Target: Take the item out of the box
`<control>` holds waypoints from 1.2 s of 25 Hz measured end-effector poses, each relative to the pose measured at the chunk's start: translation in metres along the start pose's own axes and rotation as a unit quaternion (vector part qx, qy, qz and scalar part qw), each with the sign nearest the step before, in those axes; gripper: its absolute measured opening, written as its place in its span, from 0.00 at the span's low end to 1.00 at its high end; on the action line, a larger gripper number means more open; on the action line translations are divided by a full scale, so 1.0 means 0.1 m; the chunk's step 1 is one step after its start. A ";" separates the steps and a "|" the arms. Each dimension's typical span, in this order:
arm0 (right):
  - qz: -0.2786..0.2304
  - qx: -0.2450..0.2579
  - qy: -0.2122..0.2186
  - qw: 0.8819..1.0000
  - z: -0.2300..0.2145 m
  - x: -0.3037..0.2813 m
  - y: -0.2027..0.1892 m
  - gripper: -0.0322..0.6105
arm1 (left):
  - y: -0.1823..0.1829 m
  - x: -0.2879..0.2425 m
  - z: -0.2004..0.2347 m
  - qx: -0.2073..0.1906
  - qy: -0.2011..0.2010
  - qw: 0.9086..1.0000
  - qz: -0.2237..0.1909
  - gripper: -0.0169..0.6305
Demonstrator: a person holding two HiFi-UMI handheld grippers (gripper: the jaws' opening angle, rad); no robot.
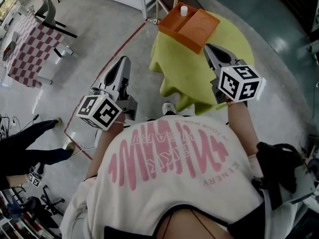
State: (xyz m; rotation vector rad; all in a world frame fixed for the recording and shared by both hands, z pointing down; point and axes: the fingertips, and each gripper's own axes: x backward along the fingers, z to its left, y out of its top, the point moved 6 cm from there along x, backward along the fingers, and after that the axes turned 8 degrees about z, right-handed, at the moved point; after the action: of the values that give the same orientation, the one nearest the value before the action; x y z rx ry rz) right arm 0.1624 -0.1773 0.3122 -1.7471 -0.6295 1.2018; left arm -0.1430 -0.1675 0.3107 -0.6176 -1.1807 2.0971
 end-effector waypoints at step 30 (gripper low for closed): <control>0.053 -0.046 0.057 0.996 -1.34 -1.59 0.21 0.06 | -0.11 -1.42 0.66 0.033 0.021 0.997 0.069 0.04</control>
State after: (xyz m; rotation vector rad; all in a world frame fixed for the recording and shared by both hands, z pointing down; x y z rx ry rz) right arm 0.2204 -0.3653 0.3831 -1.9320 -0.5388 1.1512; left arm -0.0869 -0.3046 0.3644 -0.7269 -1.0680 2.2187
